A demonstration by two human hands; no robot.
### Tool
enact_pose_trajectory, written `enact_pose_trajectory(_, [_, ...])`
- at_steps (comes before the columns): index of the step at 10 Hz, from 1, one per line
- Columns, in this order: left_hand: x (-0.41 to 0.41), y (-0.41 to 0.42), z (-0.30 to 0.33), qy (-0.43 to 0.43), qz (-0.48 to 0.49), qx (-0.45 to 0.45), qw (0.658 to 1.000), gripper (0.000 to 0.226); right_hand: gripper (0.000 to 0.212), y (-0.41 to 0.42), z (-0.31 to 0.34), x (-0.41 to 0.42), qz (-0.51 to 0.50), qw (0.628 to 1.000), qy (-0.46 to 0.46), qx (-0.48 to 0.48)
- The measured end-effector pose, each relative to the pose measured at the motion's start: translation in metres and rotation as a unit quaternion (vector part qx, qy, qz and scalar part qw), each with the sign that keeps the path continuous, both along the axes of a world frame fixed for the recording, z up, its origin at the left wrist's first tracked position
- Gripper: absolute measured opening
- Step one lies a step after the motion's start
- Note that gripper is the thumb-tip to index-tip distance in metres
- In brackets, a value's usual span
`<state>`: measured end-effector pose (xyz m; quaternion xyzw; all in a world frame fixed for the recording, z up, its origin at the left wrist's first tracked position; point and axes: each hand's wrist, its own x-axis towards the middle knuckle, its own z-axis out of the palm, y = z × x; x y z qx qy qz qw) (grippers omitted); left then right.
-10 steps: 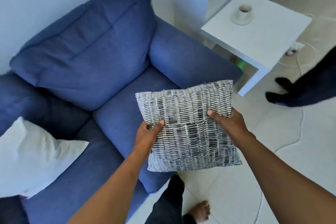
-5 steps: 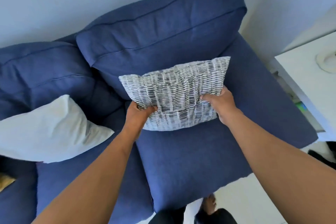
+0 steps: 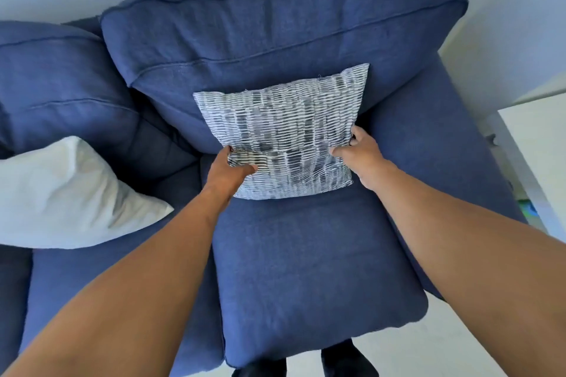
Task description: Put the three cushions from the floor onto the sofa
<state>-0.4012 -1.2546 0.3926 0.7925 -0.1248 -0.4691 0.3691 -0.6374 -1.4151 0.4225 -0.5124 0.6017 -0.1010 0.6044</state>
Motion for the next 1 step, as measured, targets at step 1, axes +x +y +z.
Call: enact_pose_trajectory(1, [-0.0256, 0.0027, 0.0176, -0.032, 0.016, 0.007, 0.999, 0.092, 0.083, -0.0024, 0.0108, -0.0166, -0.003, 0.999, -0.032, 0.0])
